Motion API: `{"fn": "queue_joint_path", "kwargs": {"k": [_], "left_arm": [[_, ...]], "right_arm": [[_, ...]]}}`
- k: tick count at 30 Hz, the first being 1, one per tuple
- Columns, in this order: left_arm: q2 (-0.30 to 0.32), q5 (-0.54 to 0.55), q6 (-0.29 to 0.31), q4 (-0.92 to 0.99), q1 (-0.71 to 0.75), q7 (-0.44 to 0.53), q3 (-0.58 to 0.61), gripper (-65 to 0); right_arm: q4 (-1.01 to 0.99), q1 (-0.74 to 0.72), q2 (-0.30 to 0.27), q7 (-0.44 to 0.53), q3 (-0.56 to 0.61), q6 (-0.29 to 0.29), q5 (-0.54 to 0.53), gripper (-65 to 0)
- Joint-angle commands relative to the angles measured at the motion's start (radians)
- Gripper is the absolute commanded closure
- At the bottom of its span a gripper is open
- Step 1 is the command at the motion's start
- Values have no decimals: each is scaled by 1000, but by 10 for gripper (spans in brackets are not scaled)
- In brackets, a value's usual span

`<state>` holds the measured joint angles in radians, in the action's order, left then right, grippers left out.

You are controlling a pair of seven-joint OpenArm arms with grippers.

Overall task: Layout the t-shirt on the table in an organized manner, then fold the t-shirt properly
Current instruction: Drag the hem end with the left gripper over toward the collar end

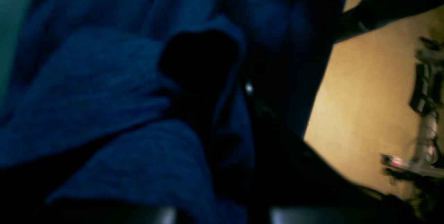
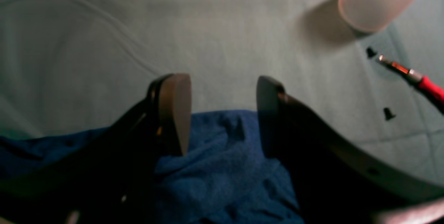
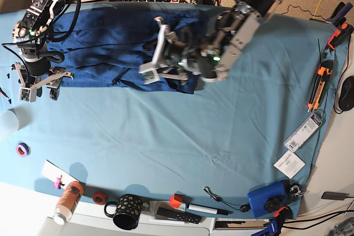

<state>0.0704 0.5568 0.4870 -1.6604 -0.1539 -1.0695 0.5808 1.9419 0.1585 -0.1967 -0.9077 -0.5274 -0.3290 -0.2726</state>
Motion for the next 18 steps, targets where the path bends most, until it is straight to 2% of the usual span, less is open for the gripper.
{"fn": "queue_joint_path", "kwargs": {"k": [1, 8, 18], "left_arm": [[-26, 4, -2, -18, -29, 32, 5, 0], [-103, -23, -19, -18, -56, 31, 5, 0], [-106, -26, -15, -4, -56, 63, 6, 0]], "right_arm": [[28, -8, -16, 15, -5, 4, -8, -300], [37, -3, -16, 10, -5, 4, -8, -300], [37, -3, -16, 1, -5, 4, -8, -300]]}}
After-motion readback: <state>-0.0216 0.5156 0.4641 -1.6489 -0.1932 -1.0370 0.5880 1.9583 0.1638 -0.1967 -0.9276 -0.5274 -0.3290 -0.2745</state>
